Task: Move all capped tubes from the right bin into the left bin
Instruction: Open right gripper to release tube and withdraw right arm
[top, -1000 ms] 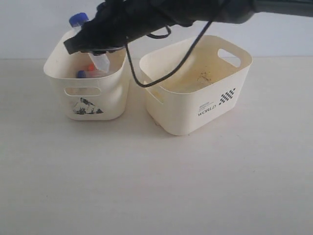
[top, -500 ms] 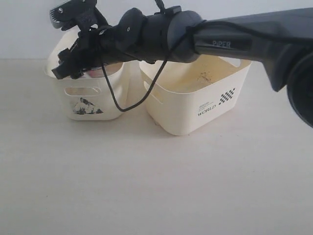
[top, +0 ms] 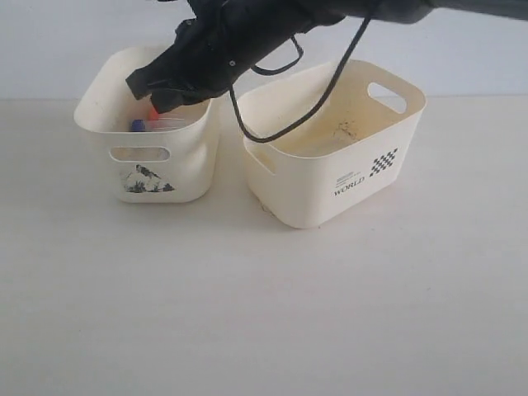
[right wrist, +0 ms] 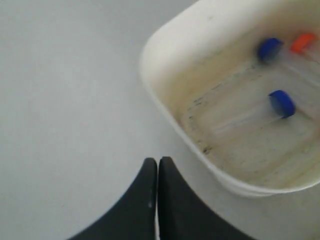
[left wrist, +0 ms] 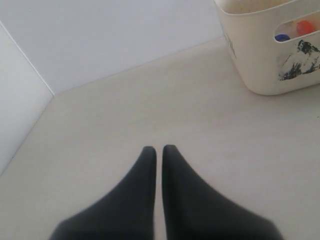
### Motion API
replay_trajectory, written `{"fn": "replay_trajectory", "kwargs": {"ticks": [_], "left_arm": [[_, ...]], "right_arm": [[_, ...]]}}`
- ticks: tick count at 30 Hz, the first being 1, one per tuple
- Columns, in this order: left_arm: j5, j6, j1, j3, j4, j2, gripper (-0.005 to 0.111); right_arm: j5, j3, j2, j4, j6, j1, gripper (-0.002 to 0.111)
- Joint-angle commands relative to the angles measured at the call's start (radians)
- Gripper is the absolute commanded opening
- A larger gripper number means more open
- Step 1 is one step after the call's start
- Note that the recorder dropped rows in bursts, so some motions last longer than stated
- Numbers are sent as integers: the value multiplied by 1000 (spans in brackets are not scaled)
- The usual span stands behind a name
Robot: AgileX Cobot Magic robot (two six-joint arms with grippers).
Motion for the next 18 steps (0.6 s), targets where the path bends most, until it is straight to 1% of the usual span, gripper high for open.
{"fn": "replay_trajectory", "kwargs": {"ticks": [1, 4, 7, 11, 12, 14, 18], "left_arm": [[-4, -10, 0, -4, 1, 0, 4], [-4, -10, 0, -4, 1, 0, 4], [-4, -10, 0, -4, 1, 0, 4], [-4, -10, 0, -4, 1, 0, 4], [-4, -10, 0, -4, 1, 0, 4], [-4, -10, 0, -4, 1, 0, 4], [-4, -10, 0, -4, 1, 0, 4]], "right_arm": [[110, 83, -118, -5, -29, 19, 0], [110, 209, -225, -5, -25, 19, 0], [28, 389, -361, -3, -15, 19, 0], [-185, 633, -564, 7, -15, 19, 0], [-259, 717, -658, 7, -13, 19, 0], [-284, 779, -773, 7, -4, 19, 0], [-269, 784, -904, 7, -4, 19, 0]]}}
